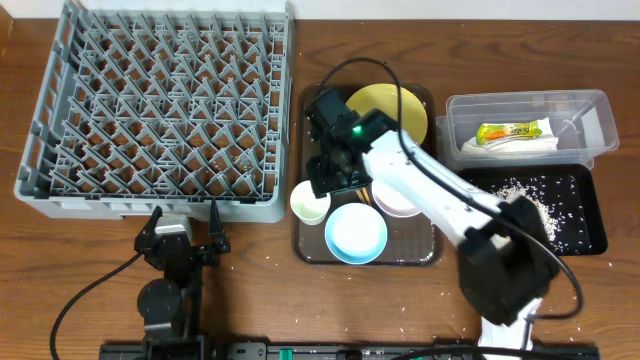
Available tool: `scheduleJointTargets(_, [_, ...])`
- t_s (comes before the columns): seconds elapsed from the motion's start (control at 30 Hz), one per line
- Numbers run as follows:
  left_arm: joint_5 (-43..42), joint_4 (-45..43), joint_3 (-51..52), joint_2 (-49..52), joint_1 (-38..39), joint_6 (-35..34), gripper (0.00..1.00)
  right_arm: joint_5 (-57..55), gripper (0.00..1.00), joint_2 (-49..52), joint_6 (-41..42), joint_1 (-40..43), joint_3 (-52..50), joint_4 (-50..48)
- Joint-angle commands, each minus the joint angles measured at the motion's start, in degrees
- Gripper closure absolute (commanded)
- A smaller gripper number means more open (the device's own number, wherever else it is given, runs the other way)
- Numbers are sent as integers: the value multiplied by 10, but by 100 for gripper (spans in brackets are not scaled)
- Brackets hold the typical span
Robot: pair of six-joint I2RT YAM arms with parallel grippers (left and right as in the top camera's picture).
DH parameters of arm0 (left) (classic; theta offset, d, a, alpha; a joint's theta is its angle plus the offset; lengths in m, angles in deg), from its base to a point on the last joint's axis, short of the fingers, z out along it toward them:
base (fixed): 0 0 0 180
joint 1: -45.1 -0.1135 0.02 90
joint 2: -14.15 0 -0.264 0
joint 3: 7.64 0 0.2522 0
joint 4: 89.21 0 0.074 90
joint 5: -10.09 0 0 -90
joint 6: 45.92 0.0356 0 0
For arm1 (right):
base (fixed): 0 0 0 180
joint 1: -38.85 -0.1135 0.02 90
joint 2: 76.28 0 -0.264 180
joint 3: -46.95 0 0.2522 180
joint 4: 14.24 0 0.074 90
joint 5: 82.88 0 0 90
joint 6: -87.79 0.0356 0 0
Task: Sort waste into correct bins and load items into the dishwasher
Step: 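Grasp the small white cup with the right gripper and lift it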
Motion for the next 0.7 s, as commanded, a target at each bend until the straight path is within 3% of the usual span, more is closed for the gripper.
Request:
scheduleJointTargets(0.0, [0,20,9,-3,-2,8,7,3,65,28,11,-8,3,-1])
scheduleJointTargets(0.13, [0,20,9,-3,-2,8,7,3,90,29,12,-8,3,-31])
scheduleJointTargets(0.2, [0,20,9,-2,-2,8,7,3,98,29,12,-8,3,-33])
scheduleJointTargets(0.4, [0,20,9,-3,-2,8,7,3,99,3,2,24,10,7])
scheduleJointTargets(0.67, [-6,15,9,-3,-2,8,7,27,99,-131,-35,128,14,30])
